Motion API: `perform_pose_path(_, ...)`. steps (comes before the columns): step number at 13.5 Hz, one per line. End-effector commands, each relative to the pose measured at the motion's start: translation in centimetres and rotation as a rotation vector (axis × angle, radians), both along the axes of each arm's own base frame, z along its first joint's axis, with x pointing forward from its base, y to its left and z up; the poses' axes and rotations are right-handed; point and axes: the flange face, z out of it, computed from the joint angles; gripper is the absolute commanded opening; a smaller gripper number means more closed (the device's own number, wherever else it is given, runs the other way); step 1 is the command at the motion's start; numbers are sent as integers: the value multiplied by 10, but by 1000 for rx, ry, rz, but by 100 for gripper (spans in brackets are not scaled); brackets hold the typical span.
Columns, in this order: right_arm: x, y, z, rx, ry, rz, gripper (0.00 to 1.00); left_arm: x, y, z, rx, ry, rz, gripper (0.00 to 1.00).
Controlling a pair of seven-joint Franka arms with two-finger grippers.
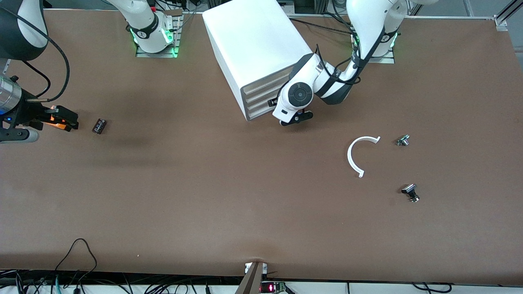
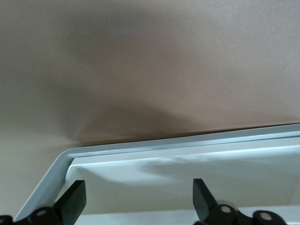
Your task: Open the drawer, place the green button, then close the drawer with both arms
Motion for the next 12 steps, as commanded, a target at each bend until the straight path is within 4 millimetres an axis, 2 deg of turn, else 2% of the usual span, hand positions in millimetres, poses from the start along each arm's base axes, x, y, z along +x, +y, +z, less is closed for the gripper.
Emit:
perform_pose_path(1, -8, -2, 10, 3, -14, 11, 100, -32, -7, 9, 2, 75, -49, 100)
perform_pose_path(3, -15, -7, 17, 11, -14, 1, 100, -28, -6, 11, -6, 69, -54, 100)
perform_pose_path(5, -24, -6, 19, 15, -24, -2, 100, -3, 3, 19, -21, 32, -25, 100)
perform_pose_path(6, -26, -5, 20, 17, -24, -2, 100, 30, 28, 25, -22, 3, 37, 100)
perform_pose_path(7, -28, -5, 21, 23, -25, -5, 100, 64, 56, 40, -33, -50, 63, 100)
perform_pose_path(8, -29, -4, 22, 23, -25, -5, 100, 89, 80, 50, -71, -90, 32, 100)
perform_pose_path(10, -26, 0, 27, 27, -27, 3, 100, 120, 124, 73, -145, -164, -58, 100)
perform_pose_path(12, -23, 2, 19, 25, -13, 5, 100, 144, 152, 109, -191, -294, -99, 100)
